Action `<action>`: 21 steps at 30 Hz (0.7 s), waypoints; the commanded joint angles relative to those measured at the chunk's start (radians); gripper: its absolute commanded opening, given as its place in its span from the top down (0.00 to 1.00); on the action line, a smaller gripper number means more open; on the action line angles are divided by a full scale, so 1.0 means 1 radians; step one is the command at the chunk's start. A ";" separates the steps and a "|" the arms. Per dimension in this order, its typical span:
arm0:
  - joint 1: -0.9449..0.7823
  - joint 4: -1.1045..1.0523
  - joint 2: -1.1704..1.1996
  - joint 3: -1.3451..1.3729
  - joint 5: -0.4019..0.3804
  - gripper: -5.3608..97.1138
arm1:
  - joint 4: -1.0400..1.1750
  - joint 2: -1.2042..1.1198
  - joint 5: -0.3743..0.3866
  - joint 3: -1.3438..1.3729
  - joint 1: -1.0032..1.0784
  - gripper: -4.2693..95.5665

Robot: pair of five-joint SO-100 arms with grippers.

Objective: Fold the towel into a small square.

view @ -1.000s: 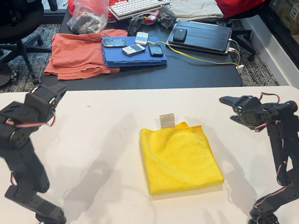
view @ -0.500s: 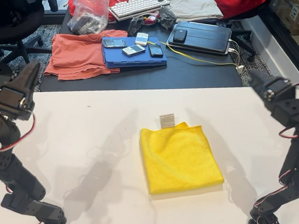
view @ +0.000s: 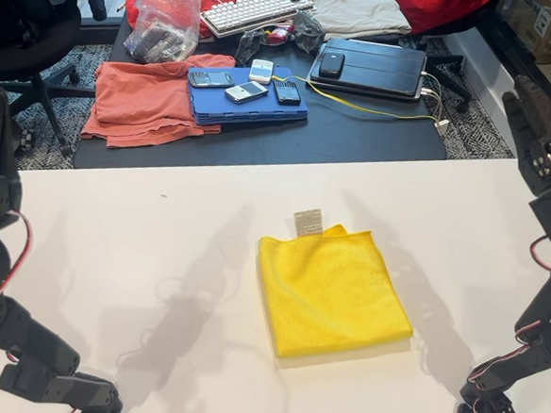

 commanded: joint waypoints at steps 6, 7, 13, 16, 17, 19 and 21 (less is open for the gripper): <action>0.003 -0.002 0.000 0.006 0.000 0.82 | -0.003 -0.005 -0.008 -0.002 -0.003 0.97; 0.002 -0.002 0.000 0.006 0.000 0.82 | -0.003 -0.005 -0.008 0.009 -0.003 0.97; -0.002 -0.002 0.003 0.006 0.002 0.82 | -0.003 -0.014 -0.014 0.011 0.006 0.97; 0.000 -0.002 -0.009 0.006 0.005 0.82 | -0.003 -0.012 -0.014 0.011 0.000 0.97; -0.003 -0.002 -0.005 0.006 0.005 0.82 | -0.003 -0.012 -0.014 0.011 -0.002 0.97; -0.003 -0.002 0.006 0.005 0.005 0.82 | -0.003 -0.011 -0.014 0.011 -0.002 0.97; -0.002 -0.002 0.008 -0.008 0.005 0.82 | -0.003 -0.008 -0.014 0.011 -0.002 0.97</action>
